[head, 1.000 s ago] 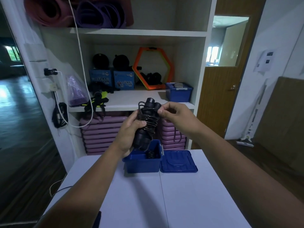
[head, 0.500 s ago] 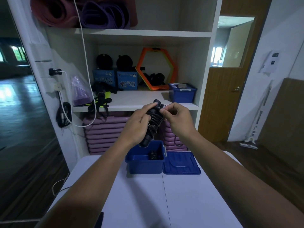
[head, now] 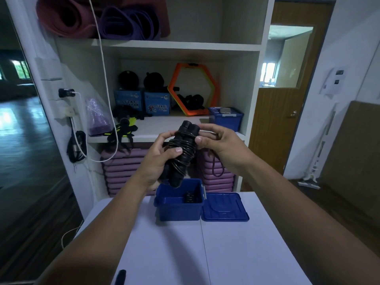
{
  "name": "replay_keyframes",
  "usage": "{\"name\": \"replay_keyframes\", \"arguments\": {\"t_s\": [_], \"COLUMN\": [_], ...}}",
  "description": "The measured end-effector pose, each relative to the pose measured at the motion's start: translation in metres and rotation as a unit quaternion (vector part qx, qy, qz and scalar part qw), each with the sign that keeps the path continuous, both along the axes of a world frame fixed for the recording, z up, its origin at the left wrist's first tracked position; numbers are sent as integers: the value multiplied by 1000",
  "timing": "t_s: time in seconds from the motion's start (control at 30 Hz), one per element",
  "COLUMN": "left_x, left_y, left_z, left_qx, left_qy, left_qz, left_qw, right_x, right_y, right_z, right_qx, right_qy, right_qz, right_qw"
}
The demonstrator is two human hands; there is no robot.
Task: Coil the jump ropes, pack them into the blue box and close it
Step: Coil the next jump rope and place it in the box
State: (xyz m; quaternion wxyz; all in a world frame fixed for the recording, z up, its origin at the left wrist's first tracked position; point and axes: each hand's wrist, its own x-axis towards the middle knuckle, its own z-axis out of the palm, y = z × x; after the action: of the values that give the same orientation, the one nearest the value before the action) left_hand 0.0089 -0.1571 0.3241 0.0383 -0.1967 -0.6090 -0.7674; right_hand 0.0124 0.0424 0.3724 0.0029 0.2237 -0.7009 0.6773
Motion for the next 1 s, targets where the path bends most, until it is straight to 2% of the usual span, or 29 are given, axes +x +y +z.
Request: {"name": "replay_keyframes", "arguments": {"t_s": [0.1,0.2,0.27,0.37,0.5,0.67,0.8,1.0], "left_x": [0,-1,-2,-1,-4,6,9,12], "left_y": [2,5,8,20,25,28,28,25], "left_z": [1,4,7,8,-2,-5,-1,10], "left_qx": [-33,-108,-216,-353,-395,-385,-333,-216], "left_qy": [-20,9,40,90,121,182,183,171], "left_qz": [9,29,78,182,262,304,288,181], "left_qw": [999,994,972,914,872,852,879,944], "right_x": [-4,-9,-11,-13,-14,-12,-7,-2], "right_y": [1,-3,-7,-18,-25,-19,-10,5], "right_z": [5,4,3,0,-2,16,35,53], "right_qx": [56,61,62,82,161,267,312,313], "right_qy": [-12,2,20,52,119,170,176,171], "right_qz": [-32,-87,-118,-155,-185,-154,-85,-42], "right_qw": [998,994,991,983,962,936,930,933]}}
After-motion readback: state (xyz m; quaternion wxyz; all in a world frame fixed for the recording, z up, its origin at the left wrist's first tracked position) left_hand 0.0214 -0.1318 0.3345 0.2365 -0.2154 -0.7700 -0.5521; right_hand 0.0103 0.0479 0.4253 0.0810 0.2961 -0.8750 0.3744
